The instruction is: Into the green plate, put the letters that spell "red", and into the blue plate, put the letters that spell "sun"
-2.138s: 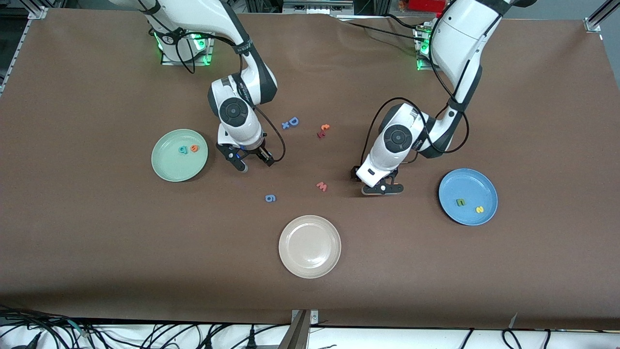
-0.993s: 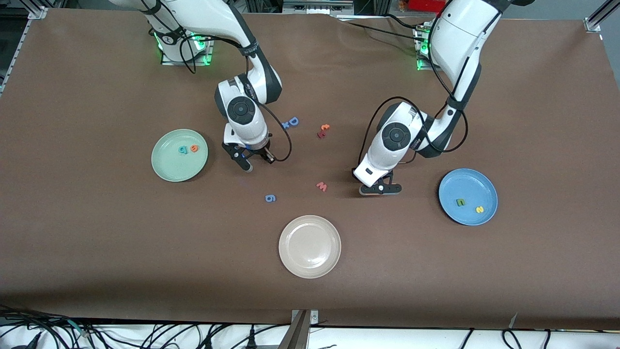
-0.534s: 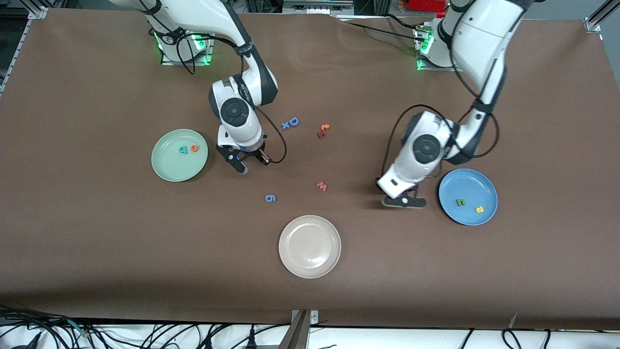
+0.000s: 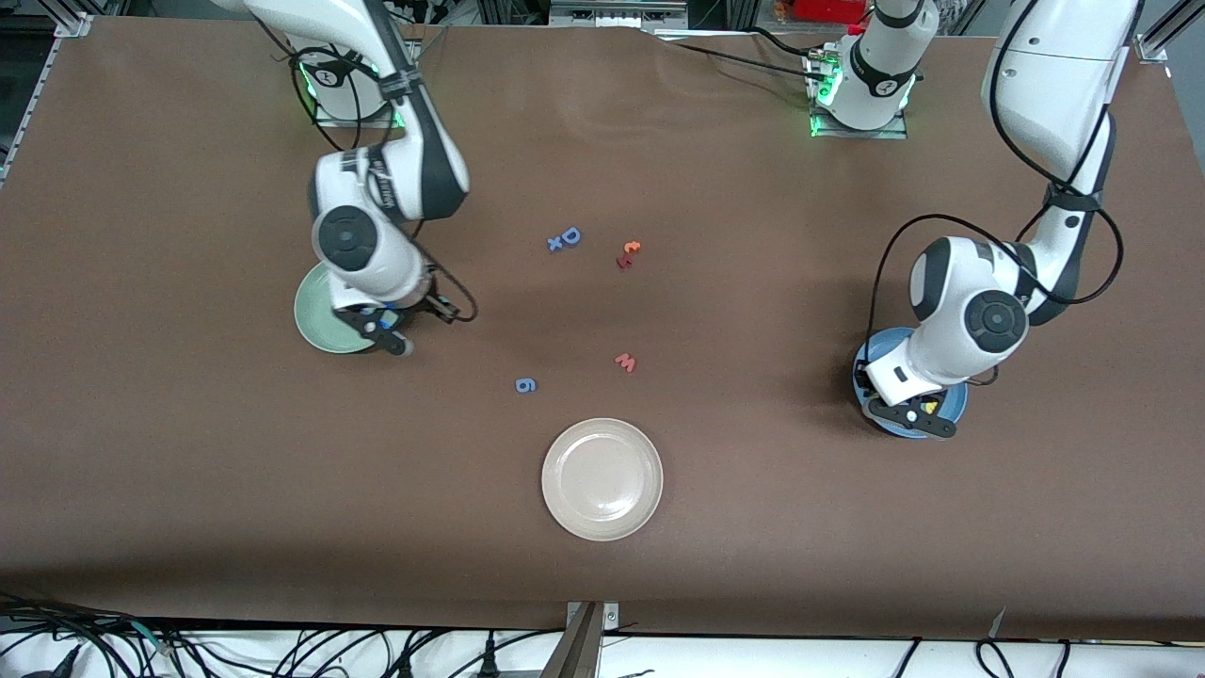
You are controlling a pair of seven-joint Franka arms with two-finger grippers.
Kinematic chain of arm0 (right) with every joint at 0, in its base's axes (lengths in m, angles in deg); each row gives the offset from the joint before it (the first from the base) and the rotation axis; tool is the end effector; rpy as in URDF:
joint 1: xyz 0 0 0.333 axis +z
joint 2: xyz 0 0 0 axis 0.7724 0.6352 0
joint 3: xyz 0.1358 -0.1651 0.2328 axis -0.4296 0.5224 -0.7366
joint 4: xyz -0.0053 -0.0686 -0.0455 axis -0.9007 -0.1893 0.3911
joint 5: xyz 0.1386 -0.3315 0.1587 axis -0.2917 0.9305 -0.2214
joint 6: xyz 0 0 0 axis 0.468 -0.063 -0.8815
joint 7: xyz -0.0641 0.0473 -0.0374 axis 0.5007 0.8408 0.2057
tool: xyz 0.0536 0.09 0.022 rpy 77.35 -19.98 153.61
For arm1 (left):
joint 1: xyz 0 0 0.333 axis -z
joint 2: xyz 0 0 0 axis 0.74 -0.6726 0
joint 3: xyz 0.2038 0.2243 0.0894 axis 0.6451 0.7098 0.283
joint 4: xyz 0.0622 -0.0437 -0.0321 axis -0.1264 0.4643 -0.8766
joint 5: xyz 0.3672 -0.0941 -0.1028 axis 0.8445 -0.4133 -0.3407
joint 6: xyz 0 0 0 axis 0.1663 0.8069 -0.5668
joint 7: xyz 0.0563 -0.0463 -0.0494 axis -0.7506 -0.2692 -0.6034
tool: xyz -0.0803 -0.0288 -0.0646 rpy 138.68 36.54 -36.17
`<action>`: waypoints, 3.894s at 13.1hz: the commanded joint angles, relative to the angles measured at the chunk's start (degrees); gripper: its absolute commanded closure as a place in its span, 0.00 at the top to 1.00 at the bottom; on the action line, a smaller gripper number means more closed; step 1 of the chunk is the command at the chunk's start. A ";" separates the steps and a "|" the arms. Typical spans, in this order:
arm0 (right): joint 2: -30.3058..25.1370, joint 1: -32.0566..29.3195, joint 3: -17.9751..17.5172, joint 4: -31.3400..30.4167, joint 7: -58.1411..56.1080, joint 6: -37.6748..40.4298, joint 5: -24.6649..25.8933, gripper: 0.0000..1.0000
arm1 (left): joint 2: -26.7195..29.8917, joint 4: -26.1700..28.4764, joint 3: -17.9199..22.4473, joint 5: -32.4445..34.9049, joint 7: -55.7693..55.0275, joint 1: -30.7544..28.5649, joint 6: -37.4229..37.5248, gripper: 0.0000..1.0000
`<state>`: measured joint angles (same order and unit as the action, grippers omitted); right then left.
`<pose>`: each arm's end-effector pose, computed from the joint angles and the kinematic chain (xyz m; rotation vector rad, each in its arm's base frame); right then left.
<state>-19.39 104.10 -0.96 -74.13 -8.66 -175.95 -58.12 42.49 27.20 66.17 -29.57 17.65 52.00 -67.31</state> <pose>0.5477 0.2160 0.2813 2.9766 -0.7331 -0.2283 0.6319 -0.0458 0.2156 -3.0700 0.5375 0.0179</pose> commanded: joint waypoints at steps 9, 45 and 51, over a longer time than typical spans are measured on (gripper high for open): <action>5.29 -11.51 7.65 -5.81 -38.63 0.87 -3.29 0.05 | 7.93 0.08 -0.38 -0.94 6.08 -2.50 5.56 1.00; -11.38 -33.10 -23.52 24.28 -31.63 33.42 17.42 1.00 | 23.07 -21.01 -0.02 -3.75 -5.00 -3.03 45.05 1.00; -23.42 -48.76 -29.88 15.90 -32.77 28.64 17.52 1.00 | 23.16 -20.92 0.15 -4.10 -1.22 -3.12 45.05 1.00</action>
<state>-38.02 59.92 -28.72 -54.52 -41.26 -146.24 -41.34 65.07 6.94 66.19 -32.36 14.45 49.23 -23.66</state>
